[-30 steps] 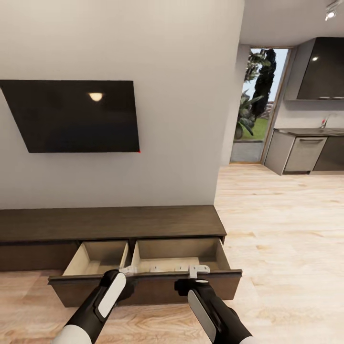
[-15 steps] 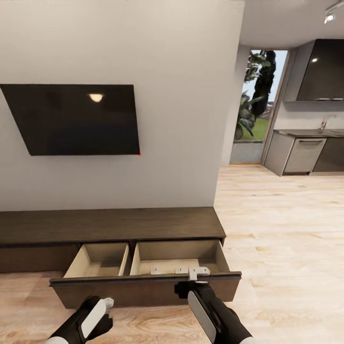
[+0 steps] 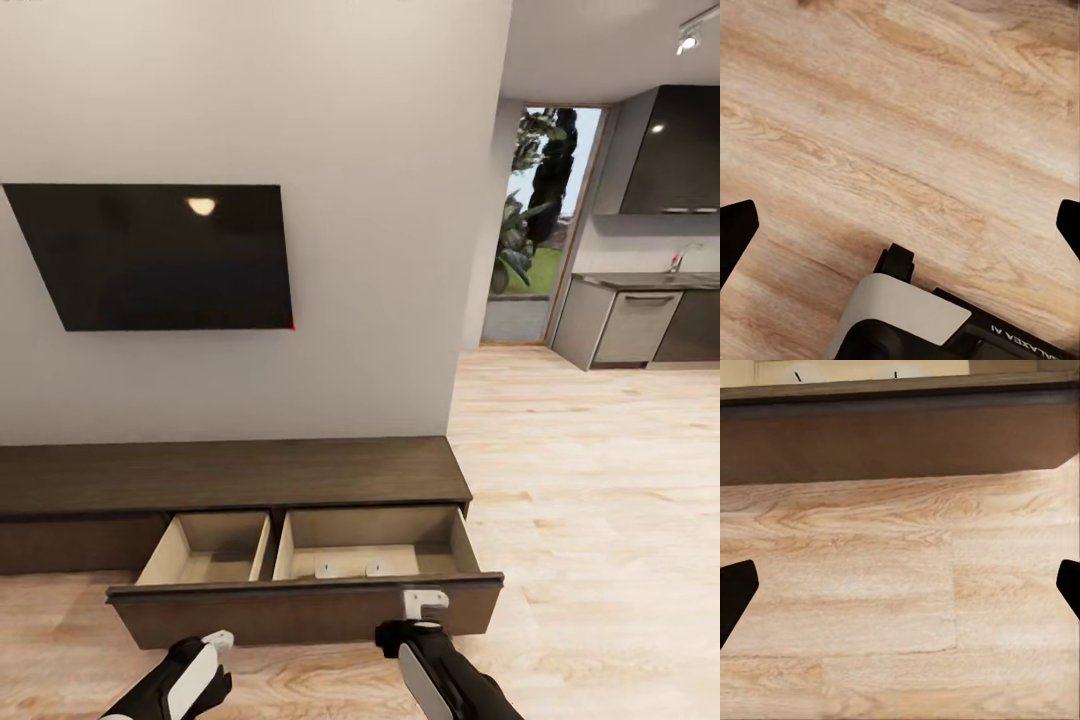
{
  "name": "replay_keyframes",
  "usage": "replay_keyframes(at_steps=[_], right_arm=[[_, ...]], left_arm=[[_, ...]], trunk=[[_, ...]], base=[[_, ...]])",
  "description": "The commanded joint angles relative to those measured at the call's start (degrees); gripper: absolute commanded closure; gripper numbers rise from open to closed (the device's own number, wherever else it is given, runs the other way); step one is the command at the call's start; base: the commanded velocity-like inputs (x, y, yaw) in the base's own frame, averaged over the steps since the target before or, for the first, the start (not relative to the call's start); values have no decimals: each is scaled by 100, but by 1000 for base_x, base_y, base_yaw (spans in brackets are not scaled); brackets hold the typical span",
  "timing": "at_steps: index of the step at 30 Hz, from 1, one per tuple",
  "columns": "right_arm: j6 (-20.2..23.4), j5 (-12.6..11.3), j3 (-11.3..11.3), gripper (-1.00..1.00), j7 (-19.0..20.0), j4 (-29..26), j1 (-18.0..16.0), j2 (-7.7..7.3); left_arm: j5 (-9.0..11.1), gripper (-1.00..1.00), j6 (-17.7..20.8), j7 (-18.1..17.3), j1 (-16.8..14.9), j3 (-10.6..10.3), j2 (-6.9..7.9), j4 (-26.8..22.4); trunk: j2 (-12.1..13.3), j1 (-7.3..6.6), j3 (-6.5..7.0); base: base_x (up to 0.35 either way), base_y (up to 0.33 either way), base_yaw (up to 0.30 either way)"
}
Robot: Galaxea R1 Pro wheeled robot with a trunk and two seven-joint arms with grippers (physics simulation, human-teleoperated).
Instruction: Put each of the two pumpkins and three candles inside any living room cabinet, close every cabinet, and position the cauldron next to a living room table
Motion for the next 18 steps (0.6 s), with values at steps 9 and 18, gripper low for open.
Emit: replay_keyframes(at_steps=[9, 18], right_arm=[[-834, -48, 14, -100, -45, 567, 2, 0], [-1921, -153, 15, -100, -35, 1908, 3, 0]], left_arm=[[-319, -100, -941, 30, 30, -62, -69, 610], [-353, -100, -1327, -849, 55, -59, -31, 1459]], trunk=[[278, -154, 120], [278, -154, 120]], base=[[0, 0, 0], [0, 0, 0]])
